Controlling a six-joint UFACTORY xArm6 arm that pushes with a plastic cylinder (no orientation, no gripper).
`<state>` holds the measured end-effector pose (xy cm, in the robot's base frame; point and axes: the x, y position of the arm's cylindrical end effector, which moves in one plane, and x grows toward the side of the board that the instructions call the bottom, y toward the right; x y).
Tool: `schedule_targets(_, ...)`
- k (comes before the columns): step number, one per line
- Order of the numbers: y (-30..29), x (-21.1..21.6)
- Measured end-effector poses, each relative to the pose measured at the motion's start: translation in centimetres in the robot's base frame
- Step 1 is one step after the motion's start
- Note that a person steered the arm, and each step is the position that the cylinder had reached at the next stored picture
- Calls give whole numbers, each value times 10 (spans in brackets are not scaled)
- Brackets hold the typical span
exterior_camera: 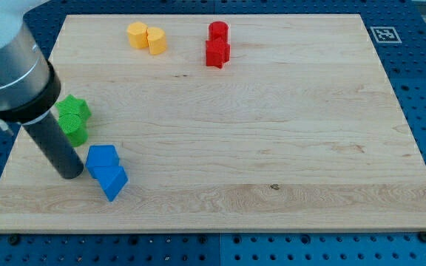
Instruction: Move your arm to top left
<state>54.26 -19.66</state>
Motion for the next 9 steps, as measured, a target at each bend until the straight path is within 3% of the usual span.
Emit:
schedule_targets(2,17,-1)
schedule_targets(4,-24,-1)
schedule_targets(7,-28,-5)
schedule_targets(9,-107,-80)
